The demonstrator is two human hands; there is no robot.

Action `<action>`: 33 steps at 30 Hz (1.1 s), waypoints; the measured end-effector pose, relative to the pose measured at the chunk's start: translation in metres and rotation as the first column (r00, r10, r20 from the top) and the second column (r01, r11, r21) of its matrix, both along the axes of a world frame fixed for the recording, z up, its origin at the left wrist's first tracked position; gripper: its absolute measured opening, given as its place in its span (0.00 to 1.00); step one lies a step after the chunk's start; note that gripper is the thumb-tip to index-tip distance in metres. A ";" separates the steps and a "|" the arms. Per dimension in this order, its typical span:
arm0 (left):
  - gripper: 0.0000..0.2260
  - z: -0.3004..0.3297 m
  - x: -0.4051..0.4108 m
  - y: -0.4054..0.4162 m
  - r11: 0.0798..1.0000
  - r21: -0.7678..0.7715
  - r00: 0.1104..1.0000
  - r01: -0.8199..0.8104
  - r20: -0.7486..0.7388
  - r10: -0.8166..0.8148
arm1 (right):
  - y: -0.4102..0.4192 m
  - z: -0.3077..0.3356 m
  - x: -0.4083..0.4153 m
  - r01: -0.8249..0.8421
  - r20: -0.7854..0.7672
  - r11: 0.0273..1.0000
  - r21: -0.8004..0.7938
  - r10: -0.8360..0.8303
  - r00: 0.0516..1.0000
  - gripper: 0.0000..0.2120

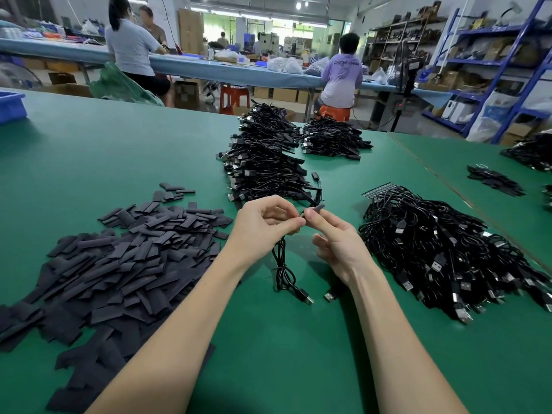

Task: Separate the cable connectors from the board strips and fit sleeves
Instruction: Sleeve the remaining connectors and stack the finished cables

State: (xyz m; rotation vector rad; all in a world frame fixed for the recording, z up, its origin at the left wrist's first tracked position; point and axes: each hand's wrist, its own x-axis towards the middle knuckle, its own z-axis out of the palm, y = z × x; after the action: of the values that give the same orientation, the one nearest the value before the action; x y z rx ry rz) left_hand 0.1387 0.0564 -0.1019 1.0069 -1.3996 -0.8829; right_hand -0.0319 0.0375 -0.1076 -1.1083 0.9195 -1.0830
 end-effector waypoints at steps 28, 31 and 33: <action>0.07 -0.002 -0.012 -0.003 0.986 0.160 0.982 -0.042 -0.174 0.070 | 0.004 0.003 0.024 0.328 0.170 0.937 -0.121 -0.306 0.937 0.14; 0.16 -0.001 -0.004 -0.003 0.961 0.267 0.959 -0.077 0.284 -0.003 | -0.002 0.006 0.018 0.380 0.240 0.925 -0.003 -0.368 0.898 0.14; 0.17 -0.002 -0.006 -0.001 0.938 0.344 0.956 -0.032 0.286 -0.072 | -0.007 0.008 0.011 0.401 0.321 0.914 0.053 -0.396 0.860 0.14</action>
State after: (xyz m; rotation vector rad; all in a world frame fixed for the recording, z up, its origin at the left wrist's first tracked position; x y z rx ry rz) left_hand 0.1331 0.0551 -0.1036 1.4419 -1.5351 -1.0503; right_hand -0.0208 0.0305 -0.0998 -0.7282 0.8933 -1.5659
